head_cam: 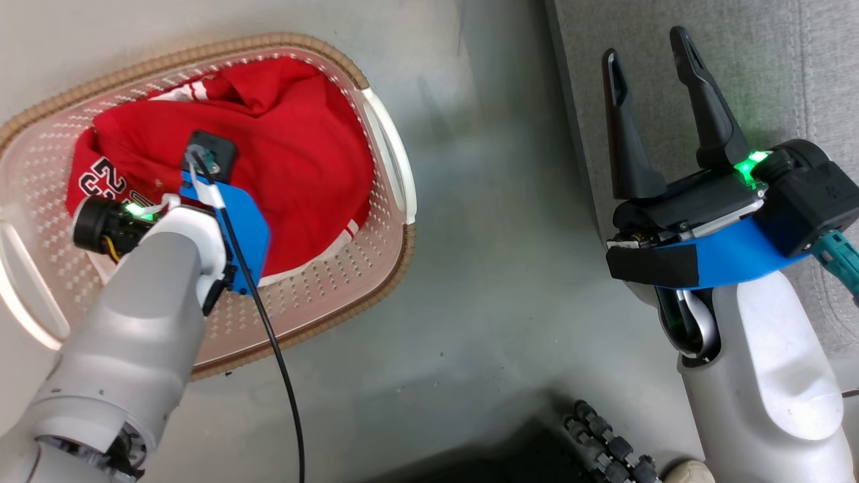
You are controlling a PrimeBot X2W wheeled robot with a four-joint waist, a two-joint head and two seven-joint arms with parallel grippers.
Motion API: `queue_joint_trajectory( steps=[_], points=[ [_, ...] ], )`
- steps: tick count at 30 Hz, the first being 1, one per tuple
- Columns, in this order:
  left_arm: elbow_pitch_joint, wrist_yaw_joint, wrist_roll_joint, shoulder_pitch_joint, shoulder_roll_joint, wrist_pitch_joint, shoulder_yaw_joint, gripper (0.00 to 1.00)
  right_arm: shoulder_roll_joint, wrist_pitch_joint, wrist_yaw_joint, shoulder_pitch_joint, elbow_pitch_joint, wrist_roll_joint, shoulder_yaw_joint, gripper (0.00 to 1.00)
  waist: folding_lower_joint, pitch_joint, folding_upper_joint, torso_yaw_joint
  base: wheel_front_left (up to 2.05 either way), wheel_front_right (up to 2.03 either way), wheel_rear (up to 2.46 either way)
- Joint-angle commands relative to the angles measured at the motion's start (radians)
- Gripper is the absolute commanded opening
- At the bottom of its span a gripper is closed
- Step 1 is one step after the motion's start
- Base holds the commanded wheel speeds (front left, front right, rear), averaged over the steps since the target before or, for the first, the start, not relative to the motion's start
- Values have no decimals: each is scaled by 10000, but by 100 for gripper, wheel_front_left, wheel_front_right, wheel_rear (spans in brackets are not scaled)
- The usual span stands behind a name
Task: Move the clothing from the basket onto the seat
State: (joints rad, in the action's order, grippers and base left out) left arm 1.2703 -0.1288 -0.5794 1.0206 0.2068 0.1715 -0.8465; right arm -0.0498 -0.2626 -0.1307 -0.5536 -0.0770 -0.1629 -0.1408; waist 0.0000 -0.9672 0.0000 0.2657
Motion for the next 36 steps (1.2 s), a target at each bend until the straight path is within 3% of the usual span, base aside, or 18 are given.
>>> queue_joint_trajectory(
  steps=[1, 19, 28, 36],
  points=[
    [-149, -13, -40, -51, -29, -156, -68, 0, -9, -35, -1, -85, -39, -17, 10, 100, 0, 156, 0, -58, 0, 0, 0],
    [-1955, -18, -1523, -1472, -399, -2374, -1691, 0, -15, -35, -1, 960, -819, 682, 303, 100, 0, 3166, 0, -1055, 0, 0, 0],
    [-2381, -18, -2469, -1993, -404, -3871, -2033, 0, -13, -35, -1, 1865, -1180, 1004, 497, 100, 0, 5021, 0, -1473, 0, 0, 0],
    [-2842, -18, -2984, -2301, -244, -4346, -1913, 0, -20, -35, -1, 2710, -1457, 1094, 530, 100, 0, 6534, 0, -1732, 0, 0, 0]
  ],
)
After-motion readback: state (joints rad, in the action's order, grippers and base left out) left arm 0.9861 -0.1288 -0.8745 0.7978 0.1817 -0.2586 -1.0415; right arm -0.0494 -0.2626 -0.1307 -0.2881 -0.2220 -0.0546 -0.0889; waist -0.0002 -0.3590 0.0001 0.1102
